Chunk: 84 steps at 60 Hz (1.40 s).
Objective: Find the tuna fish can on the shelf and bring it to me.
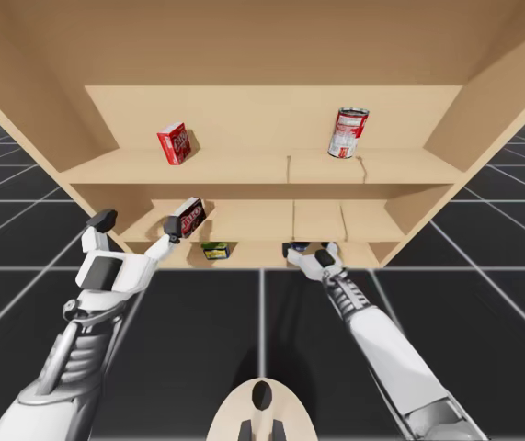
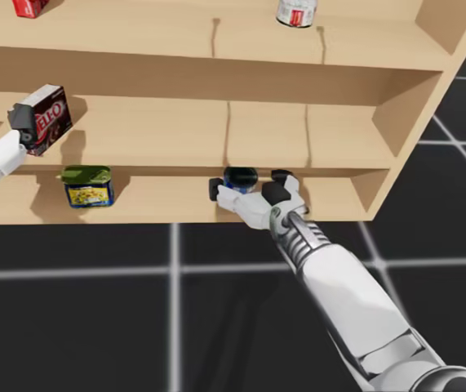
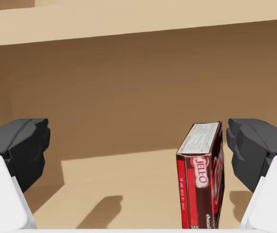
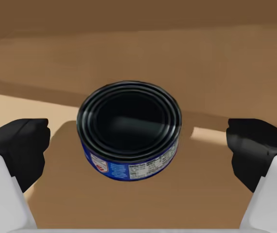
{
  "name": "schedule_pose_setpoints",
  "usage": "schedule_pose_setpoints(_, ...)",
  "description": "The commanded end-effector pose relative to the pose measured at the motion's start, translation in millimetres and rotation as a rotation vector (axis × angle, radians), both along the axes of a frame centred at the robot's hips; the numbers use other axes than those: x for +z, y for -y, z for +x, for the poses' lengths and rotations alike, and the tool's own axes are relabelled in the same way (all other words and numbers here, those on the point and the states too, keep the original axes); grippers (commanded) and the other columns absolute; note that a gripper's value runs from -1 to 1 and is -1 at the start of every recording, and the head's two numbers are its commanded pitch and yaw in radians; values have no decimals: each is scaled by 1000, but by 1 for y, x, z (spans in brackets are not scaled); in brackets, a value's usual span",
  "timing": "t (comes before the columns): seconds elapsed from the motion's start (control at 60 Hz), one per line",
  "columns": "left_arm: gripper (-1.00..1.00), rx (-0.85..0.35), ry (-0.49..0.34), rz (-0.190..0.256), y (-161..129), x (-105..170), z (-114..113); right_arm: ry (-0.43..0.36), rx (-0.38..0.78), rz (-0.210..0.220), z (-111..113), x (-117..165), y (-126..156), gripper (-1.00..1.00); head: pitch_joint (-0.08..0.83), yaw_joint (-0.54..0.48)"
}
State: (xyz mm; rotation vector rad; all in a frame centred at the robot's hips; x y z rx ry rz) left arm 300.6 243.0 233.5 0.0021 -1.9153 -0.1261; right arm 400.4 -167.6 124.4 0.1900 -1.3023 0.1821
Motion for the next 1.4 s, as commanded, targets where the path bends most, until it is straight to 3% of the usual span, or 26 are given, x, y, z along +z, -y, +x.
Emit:
schedule_pose_setpoints(0.017, -1000, 0, 0, -1, 1, 0, -1, -75, 54, 76, 6, -22, -42, -1000, 624, -149)
schedule_pose_setpoints(0.117, -1000, 0, 0, -1, 1, 0, -1, -76, 77, 61, 10, -25, -49, -1000, 626, -147)
schedule_pose_setpoints(0.517, -1000, 0, -1, -2, 1, 1, -1, -99, 89, 69, 23, -30, -61, -1000, 625, -146)
schedule_pose_setpoints(0.583, -1000, 1, -1, -1, 2, 1, -1, -86, 109, 52, 20, -33, -62, -1000, 627, -146)
schedule_pose_setpoints(0.6, -1000, 1, -1, -1, 2, 1, -1, -92, 108, 51, 19, -33, -63, -706, 627, -145)
schedule_pose_setpoints(0.617, -1000, 1, -1, -2, 2, 1, -1, -89, 98, 49, 17, -34, -63, -133, 628, -145)
schedule_pose_setpoints(0.65, -1000, 1, -2, -2, 2, 1, -1, -91, 100, 51, 17, -34, -64, 411, 628, -145)
schedule_pose_setpoints(0.667, -1000, 0, -2, -2, 2, 1, -1, -89, 108, 51, 14, -33, -65, 954, 628, -145)
schedule_pose_setpoints(0.683, -1000, 0, -2, -2, 2, 1, -1, -88, 111, 52, 13, -33, -66, 979, 628, -145)
schedule_pose_setpoints(0.85, -1000, 1, -4, -3, 2, 1, -1, -73, 123, 42, 0, -30, -68, 1000, 629, -146)
schedule_pose_setpoints(1.1, -1000, 0, -3, -4, 2, 0, -1, -68, 121, 50, -3, -30, -66, 1000, 627, -148)
schedule_pose_setpoints(1.183, -1000, 2, -3, -5, 1, 1, -1, -18, 116, 74, -4, -19, -63, 1000, 628, -149)
schedule_pose_setpoints(1.267, -1000, 3, -2, -6, 1, 1, -1, 45, 110, 64, -9, -4, -59, 1000, 628, -147)
schedule_pose_setpoints(1.4, -1000, 5, 0, -7, 1, 1, -1, 120, 98, 84, -28, 19, -49, 1000, 626, -149)
